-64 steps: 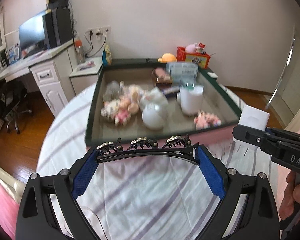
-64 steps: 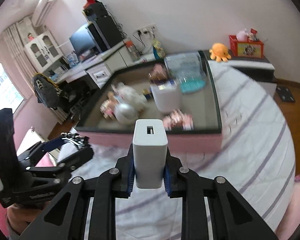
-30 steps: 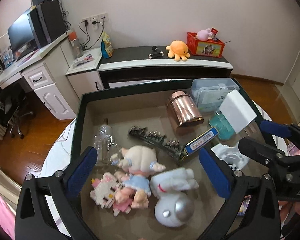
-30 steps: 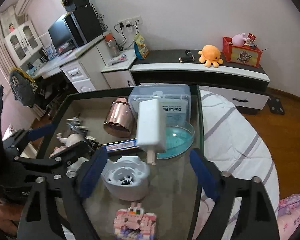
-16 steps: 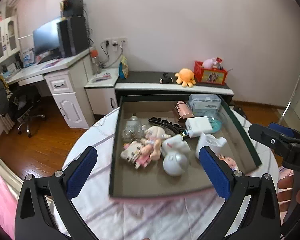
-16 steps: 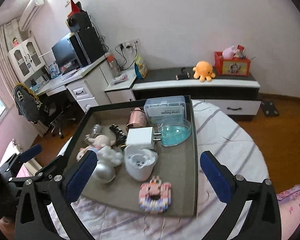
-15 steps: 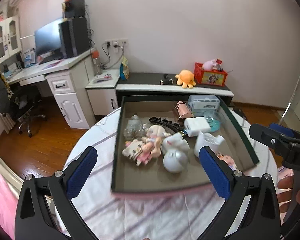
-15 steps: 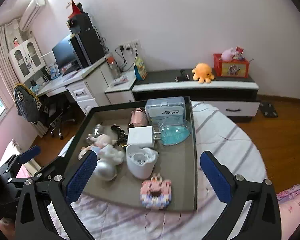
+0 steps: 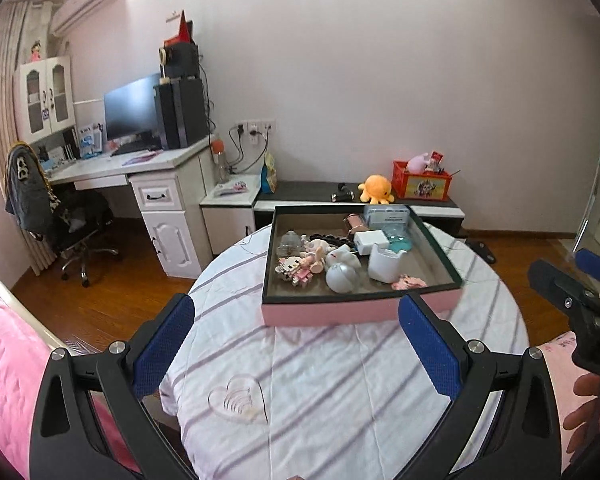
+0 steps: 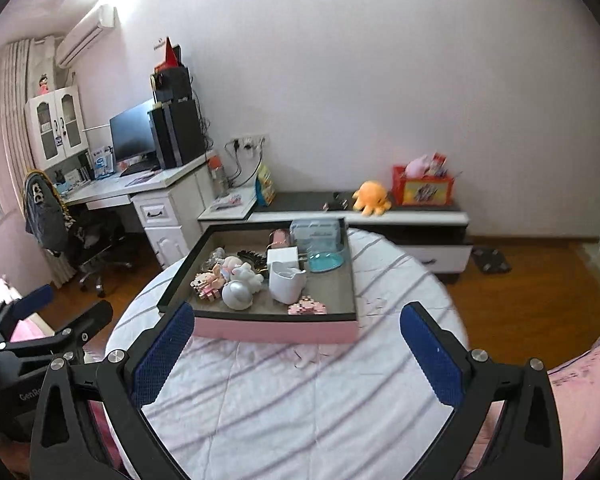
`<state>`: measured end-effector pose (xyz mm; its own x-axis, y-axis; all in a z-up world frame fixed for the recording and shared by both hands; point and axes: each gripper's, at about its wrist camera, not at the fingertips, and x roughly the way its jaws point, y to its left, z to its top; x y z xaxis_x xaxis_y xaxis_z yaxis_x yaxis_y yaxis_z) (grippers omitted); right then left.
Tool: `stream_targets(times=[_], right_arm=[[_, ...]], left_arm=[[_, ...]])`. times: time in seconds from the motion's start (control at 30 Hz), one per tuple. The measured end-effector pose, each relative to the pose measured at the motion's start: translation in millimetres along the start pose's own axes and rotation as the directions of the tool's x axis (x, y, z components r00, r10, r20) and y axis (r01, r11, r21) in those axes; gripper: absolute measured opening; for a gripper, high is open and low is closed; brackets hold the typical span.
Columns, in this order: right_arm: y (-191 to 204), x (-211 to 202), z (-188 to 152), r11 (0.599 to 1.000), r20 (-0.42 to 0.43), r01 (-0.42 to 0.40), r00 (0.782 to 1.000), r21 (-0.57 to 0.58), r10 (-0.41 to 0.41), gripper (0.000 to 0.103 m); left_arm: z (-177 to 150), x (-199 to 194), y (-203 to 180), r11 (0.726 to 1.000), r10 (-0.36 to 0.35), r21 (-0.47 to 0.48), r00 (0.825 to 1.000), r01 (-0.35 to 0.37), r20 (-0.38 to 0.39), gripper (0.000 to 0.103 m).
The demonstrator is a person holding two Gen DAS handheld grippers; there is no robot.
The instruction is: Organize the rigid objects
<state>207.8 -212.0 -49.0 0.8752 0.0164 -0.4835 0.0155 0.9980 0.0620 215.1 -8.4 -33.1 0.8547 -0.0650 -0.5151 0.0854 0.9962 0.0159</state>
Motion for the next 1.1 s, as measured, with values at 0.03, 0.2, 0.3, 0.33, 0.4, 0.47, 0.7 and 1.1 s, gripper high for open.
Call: stream_targets(times=[0.03,0.2,0.3,0.33,0.4,0.47,0.7,1.1], right_arm=[[1.4,-12.2,-3.0,1.0,0.017,0.017,1.0,-0.008,-0.016,0.103],[5.2,-63.9,-19.3,0.999,0.062,0.031,0.998,-0.023,-0.029,0.103],[4.8,-87.5,-29.1,1.0,0.073,0.023,0.997,-0.02,-0.022,0.103],[4.3,-93.2,-32.1,1.0,0.077,0.023,0.997,-0.019,-0.022,0.103],[4.2,-105.2,-38.6,1.0,0.081,0.015,0.997,-0.019,-0.013,0.103],[4.0,-116.9,-45.0,1.0,0.087,0.008,0.996,-0.012,-0.007,0.103],[3.3,-139.9,-51.5,1.0,0.122,-0.009,0.993,0.014,0.007,0.103],[9.7,-142.9,-55.4,1.0,0.121,-0.018,0.992,0.005,0.017,0.103]], left_arm=[[-3.8,-9.5,-2.5,1.0,0.003,0.004,1.0,-0.003,0.006,0.103],[-26.5,-50.0,-13.2,1.0,0.016,0.003,0.999,-0.016,0.034,0.103],[-38.7,-69.0,-17.0,1.0,0.017,-0.012,0.999,-0.017,0.035,0.103],[-43.1,-76.6,-17.5,1.0,0.018,-0.018,0.999,-0.017,0.041,0.103],[-50.0,-89.7,-18.6,1.0,0.017,-0.026,0.999,-0.016,0.05,0.103],[-55.7,-103.0,-17.8,0.999,0.017,-0.031,0.998,-0.016,0.054,0.103],[-62.9,-129.9,-19.9,1.0,0.015,-0.019,0.996,-0.014,0.084,0.103],[-64.9,-140.1,-17.7,0.999,0.014,-0.037,0.996,-0.011,0.09,0.103]])
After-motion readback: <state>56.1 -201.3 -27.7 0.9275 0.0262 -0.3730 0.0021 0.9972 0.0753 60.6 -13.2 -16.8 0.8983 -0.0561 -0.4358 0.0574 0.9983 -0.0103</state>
